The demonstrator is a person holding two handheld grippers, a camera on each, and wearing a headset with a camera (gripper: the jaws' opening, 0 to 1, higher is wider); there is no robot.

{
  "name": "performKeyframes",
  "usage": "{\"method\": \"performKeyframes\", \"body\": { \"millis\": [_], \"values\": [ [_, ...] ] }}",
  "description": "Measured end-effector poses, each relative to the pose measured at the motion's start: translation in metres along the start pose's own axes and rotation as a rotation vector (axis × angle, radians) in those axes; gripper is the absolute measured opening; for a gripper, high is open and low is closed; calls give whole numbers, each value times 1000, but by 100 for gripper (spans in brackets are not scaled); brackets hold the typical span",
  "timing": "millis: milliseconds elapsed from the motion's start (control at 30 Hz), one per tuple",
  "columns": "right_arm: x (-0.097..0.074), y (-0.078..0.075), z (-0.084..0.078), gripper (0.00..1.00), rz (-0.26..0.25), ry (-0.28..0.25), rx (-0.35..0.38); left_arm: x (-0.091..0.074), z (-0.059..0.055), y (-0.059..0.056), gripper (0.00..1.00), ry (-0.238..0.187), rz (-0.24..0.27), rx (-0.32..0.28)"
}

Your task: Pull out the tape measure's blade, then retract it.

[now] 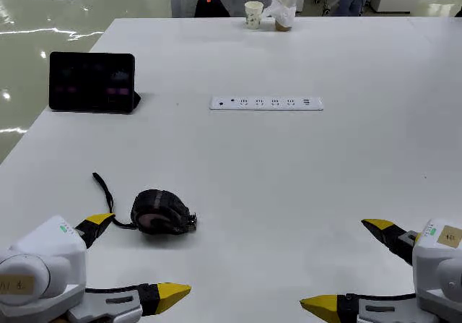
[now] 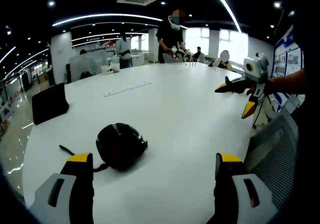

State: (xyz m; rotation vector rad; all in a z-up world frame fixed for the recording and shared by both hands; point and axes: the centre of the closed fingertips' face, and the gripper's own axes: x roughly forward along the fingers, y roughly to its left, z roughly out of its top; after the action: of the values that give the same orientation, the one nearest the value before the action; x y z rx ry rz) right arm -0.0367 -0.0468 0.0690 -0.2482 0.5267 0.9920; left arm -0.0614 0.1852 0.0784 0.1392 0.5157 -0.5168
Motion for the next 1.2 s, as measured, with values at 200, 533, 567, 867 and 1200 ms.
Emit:
{"method": "performKeyframes", "body": {
  "millis": [200, 533, 567, 867, 1200],
  "values": [
    [4, -3, 3, 99, 15, 6, -20, 3, 1, 4, 99, 3, -8, 12],
    [15, -6, 5, 99, 50, 30, -42, 10, 5, 13, 99, 10, -25, 45],
    [15, -7, 5, 99, 49, 30, -48, 10, 5, 14, 99, 10, -25, 47],
    [26, -7, 9, 99, 91, 35, -71, 17, 8, 18, 99, 21, -52, 72],
    [41, -7, 15, 99, 146, 34, -125, 22, 11, 20, 99, 48, -89, 97]
  ]
}}
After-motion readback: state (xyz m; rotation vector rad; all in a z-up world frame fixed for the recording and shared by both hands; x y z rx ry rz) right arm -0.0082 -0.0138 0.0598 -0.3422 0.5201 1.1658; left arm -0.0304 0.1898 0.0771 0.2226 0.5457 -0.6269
